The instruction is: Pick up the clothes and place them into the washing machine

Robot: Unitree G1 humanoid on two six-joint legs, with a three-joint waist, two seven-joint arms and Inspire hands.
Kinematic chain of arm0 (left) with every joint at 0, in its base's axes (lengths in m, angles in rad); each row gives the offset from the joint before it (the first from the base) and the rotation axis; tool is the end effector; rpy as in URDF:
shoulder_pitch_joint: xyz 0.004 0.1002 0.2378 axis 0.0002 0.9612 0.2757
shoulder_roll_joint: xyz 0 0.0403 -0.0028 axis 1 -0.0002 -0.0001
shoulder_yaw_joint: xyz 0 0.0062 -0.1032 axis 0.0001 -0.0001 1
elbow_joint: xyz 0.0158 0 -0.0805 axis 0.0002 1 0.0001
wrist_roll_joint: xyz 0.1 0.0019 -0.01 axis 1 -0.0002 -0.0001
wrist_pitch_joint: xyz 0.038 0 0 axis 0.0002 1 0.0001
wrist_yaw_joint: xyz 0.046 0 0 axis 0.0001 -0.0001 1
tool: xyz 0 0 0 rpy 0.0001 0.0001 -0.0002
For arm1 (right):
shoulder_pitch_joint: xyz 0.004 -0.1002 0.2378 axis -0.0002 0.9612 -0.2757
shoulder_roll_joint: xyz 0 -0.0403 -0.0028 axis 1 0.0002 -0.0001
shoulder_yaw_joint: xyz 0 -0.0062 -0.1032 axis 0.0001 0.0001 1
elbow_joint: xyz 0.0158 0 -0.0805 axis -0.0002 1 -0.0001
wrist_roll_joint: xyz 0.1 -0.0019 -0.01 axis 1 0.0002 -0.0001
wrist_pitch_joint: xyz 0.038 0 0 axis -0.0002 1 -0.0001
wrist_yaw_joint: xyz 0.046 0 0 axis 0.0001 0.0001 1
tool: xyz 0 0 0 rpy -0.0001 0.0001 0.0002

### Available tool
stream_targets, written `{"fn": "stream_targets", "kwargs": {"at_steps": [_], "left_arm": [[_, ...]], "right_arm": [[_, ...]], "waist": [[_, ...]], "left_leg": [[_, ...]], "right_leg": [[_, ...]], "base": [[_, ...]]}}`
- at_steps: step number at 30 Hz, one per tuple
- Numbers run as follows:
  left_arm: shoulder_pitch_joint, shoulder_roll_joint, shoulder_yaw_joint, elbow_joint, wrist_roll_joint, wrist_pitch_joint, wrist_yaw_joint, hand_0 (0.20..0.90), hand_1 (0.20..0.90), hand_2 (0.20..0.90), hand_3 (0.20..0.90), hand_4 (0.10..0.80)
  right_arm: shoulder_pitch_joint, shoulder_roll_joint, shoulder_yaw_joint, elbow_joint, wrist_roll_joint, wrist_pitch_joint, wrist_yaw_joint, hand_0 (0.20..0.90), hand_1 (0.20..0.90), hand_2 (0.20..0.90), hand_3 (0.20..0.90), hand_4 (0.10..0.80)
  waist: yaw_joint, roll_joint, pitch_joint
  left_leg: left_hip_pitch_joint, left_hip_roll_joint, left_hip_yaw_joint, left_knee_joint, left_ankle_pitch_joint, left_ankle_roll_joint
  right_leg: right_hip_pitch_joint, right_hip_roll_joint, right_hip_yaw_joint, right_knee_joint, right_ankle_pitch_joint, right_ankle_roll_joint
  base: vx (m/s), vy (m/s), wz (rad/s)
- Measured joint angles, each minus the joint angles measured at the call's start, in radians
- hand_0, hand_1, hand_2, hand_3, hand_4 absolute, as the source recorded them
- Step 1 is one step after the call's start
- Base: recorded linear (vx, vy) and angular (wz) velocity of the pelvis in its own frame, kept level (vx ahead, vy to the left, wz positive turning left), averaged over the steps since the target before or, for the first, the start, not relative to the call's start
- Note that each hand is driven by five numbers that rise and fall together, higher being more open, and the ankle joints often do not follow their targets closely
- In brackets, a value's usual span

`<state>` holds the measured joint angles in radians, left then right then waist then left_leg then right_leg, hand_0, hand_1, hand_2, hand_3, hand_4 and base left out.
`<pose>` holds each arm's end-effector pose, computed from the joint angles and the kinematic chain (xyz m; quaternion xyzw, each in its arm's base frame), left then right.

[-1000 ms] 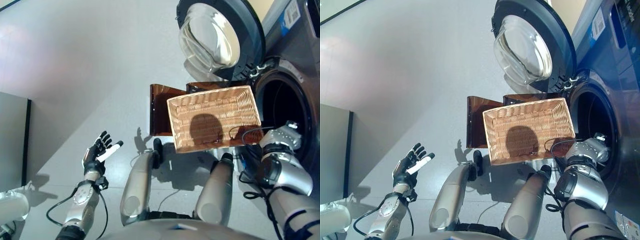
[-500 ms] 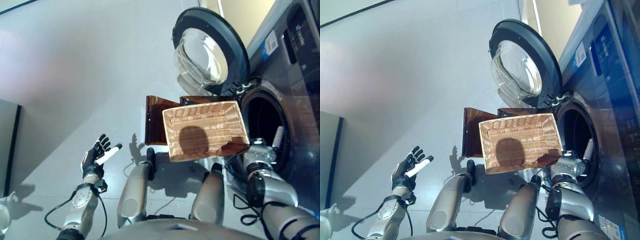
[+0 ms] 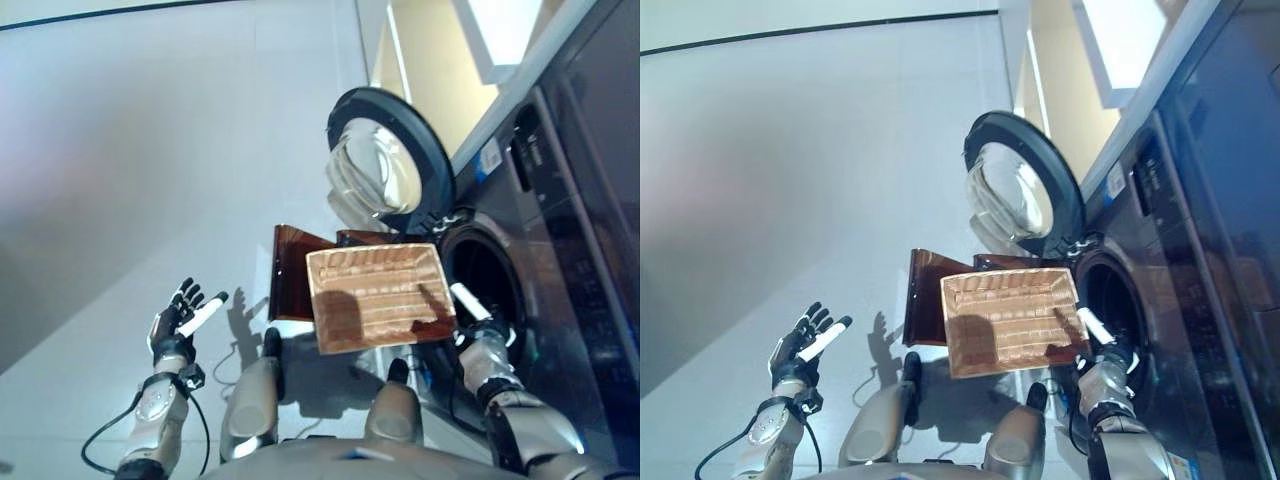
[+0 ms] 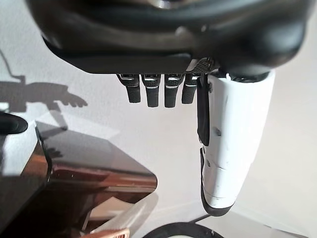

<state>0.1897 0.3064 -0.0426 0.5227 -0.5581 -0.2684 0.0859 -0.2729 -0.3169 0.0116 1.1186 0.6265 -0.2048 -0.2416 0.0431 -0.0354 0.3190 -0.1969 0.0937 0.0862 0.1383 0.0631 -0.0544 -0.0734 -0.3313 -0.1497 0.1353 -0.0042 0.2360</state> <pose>0.1208 0.2377 -0.0511 -0.0870 0.2030 0.1800 0.9586 0.1919 -0.2506 -0.0559 0.0861 0.2841 -0.3107 0.9029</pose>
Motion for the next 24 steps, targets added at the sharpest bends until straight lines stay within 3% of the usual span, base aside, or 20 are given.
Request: {"fn": "stream_targets", "kwargs": {"at_steps": [9,17,24], "left_arm": [[0.002,-0.027,0.034,0.078,0.072,0.000,0.010,0.900,0.900,0.900,0.900,0.800],[0.030,-0.054,0.032,0.145,0.132,0.003,0.024,0.900,0.900,0.900,0.900,0.800],[0.036,-0.074,0.029,0.157,0.154,0.005,0.022,0.900,0.900,0.900,0.900,0.800]], "right_arm": [[0.144,0.077,0.021,-0.166,-0.066,0.006,0.058,0.900,0.900,0.900,0.900,0.800],[0.279,0.155,0.025,-0.152,-0.024,0.006,0.100,0.900,0.900,0.900,0.900,0.800],[0.319,0.154,0.036,-0.153,-0.063,0.008,0.109,0.900,0.900,0.900,0.900,0.800]], "waist": [[-0.009,-0.021,-0.079],[-0.035,-0.049,-0.192],[-0.057,-0.042,-0.230]], "left_leg": [[0.122,0.018,0.023,-0.150,0.053,-0.019],[0.206,0.033,0.048,-0.219,0.060,-0.032],[0.210,0.032,0.049,-0.221,0.061,-0.032]], "right_leg": [[0.090,0.035,-0.003,-0.105,0.038,-0.002],[0.139,0.053,-0.001,-0.143,0.034,-0.007],[0.140,0.054,0.001,-0.143,0.034,-0.007]], "base": [[0.071,0.000,-0.08],[0.039,0.010,-0.09],[0.000,0.000,0.00]]}}
